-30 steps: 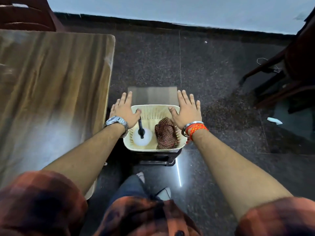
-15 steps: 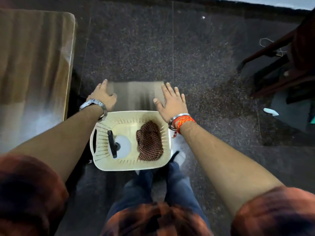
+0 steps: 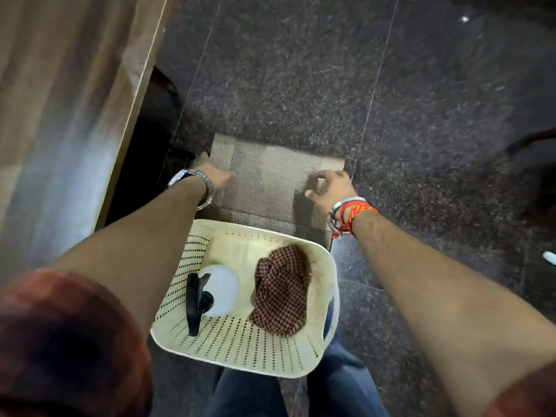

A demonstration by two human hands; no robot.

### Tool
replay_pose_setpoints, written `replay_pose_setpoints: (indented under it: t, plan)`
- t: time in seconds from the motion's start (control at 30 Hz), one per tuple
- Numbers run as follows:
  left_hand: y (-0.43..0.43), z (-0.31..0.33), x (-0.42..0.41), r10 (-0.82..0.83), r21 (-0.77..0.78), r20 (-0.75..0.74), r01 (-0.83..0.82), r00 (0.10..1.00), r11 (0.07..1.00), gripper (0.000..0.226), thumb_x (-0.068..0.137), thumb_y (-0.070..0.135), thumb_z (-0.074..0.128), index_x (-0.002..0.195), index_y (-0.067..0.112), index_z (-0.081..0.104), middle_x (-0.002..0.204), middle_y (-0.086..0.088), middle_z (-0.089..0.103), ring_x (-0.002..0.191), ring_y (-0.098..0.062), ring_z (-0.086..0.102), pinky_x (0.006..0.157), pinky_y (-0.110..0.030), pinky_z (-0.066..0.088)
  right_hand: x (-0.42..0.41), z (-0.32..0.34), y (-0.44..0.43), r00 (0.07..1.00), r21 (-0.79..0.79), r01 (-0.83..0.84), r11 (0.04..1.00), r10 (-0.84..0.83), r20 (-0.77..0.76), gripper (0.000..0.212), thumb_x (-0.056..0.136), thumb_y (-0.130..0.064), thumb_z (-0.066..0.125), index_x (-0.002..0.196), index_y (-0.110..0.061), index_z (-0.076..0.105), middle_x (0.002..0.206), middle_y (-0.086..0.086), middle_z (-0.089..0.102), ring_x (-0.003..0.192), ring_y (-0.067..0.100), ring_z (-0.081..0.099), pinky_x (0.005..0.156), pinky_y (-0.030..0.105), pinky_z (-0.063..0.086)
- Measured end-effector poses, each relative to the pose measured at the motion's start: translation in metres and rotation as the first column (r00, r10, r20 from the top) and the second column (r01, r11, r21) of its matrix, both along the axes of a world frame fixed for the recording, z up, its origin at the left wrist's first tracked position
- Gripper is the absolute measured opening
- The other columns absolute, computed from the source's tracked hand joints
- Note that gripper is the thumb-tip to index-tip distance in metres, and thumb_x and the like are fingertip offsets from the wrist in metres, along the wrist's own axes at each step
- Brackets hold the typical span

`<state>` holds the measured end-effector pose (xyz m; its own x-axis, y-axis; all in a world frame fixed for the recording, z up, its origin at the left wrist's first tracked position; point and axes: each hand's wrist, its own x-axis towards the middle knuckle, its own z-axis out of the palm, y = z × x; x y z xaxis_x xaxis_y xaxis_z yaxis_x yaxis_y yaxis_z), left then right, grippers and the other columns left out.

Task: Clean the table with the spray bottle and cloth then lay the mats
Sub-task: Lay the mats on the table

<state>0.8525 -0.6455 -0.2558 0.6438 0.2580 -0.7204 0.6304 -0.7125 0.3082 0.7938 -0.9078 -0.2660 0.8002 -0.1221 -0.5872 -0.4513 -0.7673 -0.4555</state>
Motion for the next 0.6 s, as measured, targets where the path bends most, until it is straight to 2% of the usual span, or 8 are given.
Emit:
replay_pose_setpoints:
  t: [0.07,0.13,0.27,0.37,0.43,0.47,0.53,0.6]
  plan:
    - [0.000,-0.006,0.007,0.051,-0.046,0.006,-0.050,0.999,0.998,0.092,0.081,0.043,0.073,0.156,0.015,0.027,0.153,-0.013,0.045,0.135,-0.036,0.048,0.113,-0.046,0.040,0.005,-0.005,-0.001,0.999,-0.004,0.039,0.999,-0.039,-0.025,0.062,0.076,-0.034,0.075,0.132,-0.027,0.050,0.142,0.020,0.036,0.120,0.034,0.049,0.105,0.034,0.039]
    - [-0.003,-0.008,0.013,0.085,-0.076,0.026,-0.083,0.996,0.994,0.095,0.076,0.044,0.076,0.154,0.015,0.031,0.151,-0.011,0.048,0.133,-0.034,0.050,0.113,-0.045,0.041,0.011,-0.006,-0.005,0.995,-0.010,0.096,0.995,-0.096,0.017,0.062,0.073,-0.032,0.077,0.129,-0.029,0.051,0.132,0.019,0.047,0.112,0.034,0.055,0.099,0.036,0.044]
    - [-0.011,-0.012,0.024,0.163,-0.095,0.057,-0.157,0.985,0.983,0.092,0.073,0.040,0.079,0.150,0.013,0.039,0.149,-0.011,0.051,0.132,-0.032,0.052,0.112,-0.041,0.042,0.022,0.000,-0.009,0.950,0.035,0.309,0.950,-0.310,0.043,0.078,0.073,-0.029,0.079,0.139,-0.023,0.038,0.136,0.020,0.043,0.118,0.033,0.051,0.100,0.031,0.040]
    - [-0.020,-0.004,0.028,0.197,-0.066,0.153,-0.189,0.968,0.980,0.076,0.080,0.036,0.078,0.144,0.010,0.047,0.143,-0.009,0.054,0.128,-0.030,0.054,0.107,-0.033,0.043,0.031,0.006,-0.007,0.896,0.078,0.429,0.900,-0.435,0.084,0.076,0.071,-0.028,0.081,0.136,-0.016,0.043,0.129,0.015,0.052,0.115,0.029,0.054,0.099,0.030,0.041]
    - [-0.027,0.006,0.029,0.241,-0.058,0.231,-0.234,0.943,0.971,0.065,0.088,0.027,0.072,0.144,0.007,0.046,0.138,-0.011,0.056,0.127,-0.030,0.055,0.101,-0.030,0.043,0.033,0.014,-0.003,0.851,0.130,0.483,0.866,-0.499,0.162,0.065,0.070,-0.024,0.079,0.128,-0.014,0.049,0.113,0.010,0.060,0.105,0.028,0.059,0.095,0.031,0.045]
    - [-0.032,0.015,0.028,0.259,-0.077,0.254,-0.247,0.932,0.966,0.056,0.091,0.022,0.067,0.141,0.006,0.049,0.129,-0.011,0.060,0.122,-0.030,0.058,0.094,-0.029,0.045,0.034,0.020,0.000,0.830,0.155,0.503,0.851,-0.525,0.188,0.057,0.072,-0.019,0.075,0.124,-0.014,0.051,0.101,0.004,0.063,0.098,0.026,0.061,0.092,0.030,0.046]
    - [-0.044,0.031,0.026,0.238,-0.102,0.294,-0.217,0.926,0.971,0.039,0.092,0.019,0.060,0.129,0.007,0.056,0.116,-0.014,0.067,0.110,-0.034,0.064,0.084,-0.031,0.047,0.037,0.037,0.006,0.808,0.208,0.503,0.839,-0.542,0.231,0.046,0.076,-0.007,0.063,0.120,-0.014,0.054,0.077,-0.007,0.057,0.084,0.020,0.058,0.084,0.024,0.043]
    - [-0.061,0.057,0.023,0.213,-0.091,0.316,-0.193,0.925,0.977,0.019,0.090,0.018,0.055,0.107,0.010,0.055,0.110,-0.019,0.067,0.102,-0.038,0.064,0.075,-0.032,0.044,0.042,0.059,0.009,0.821,0.247,0.440,0.863,-0.498,0.279,0.041,0.076,-0.003,0.057,0.114,-0.016,0.060,0.069,-0.006,0.055,0.082,0.020,0.058,0.081,0.021,0.041]
